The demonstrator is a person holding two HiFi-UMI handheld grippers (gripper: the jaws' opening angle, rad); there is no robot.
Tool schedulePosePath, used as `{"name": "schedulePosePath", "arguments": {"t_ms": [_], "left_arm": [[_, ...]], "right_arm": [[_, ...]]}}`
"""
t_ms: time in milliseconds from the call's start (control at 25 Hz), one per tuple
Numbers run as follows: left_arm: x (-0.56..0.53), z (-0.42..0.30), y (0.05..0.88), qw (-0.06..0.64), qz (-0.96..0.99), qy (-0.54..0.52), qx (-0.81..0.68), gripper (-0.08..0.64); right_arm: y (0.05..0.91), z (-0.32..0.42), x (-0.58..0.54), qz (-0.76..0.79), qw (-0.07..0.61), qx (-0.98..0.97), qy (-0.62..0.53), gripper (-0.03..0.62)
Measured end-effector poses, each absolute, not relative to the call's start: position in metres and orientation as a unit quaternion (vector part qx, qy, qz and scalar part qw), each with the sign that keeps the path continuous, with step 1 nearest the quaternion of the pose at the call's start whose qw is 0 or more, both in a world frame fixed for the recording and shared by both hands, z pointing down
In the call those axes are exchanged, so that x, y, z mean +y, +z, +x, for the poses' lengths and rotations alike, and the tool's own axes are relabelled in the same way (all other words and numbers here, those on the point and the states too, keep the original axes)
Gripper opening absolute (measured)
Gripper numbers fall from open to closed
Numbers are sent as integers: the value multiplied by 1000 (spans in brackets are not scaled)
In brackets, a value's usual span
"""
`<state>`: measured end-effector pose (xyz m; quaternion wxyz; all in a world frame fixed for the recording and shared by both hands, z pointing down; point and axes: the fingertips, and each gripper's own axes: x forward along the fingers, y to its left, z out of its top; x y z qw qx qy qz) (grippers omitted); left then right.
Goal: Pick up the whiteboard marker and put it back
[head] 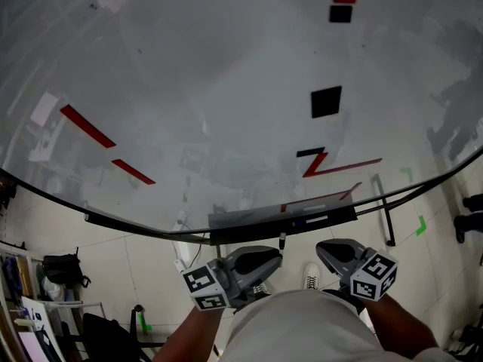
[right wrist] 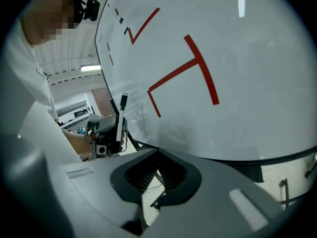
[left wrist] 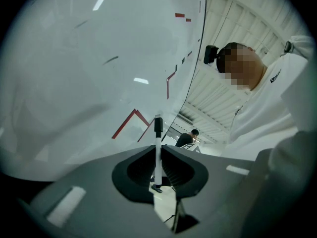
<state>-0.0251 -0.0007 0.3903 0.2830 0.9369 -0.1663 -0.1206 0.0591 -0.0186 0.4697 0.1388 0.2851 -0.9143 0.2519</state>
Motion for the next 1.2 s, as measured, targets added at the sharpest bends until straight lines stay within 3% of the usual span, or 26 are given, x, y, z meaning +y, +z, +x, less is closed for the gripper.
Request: {"name": "schedulePosePath", "arguments": {"t_ms": [880, 1200], "left_arm": [[-9, -31, 410, 286, 933, -78, -202, 55], [-13, -27, 425, 230, 947, -6, -225, 55]], "right_arm": [[471, 59, -18, 286, 140, -914, 253, 2], [470, 65, -20, 293, 143, -911, 252, 2]]}}
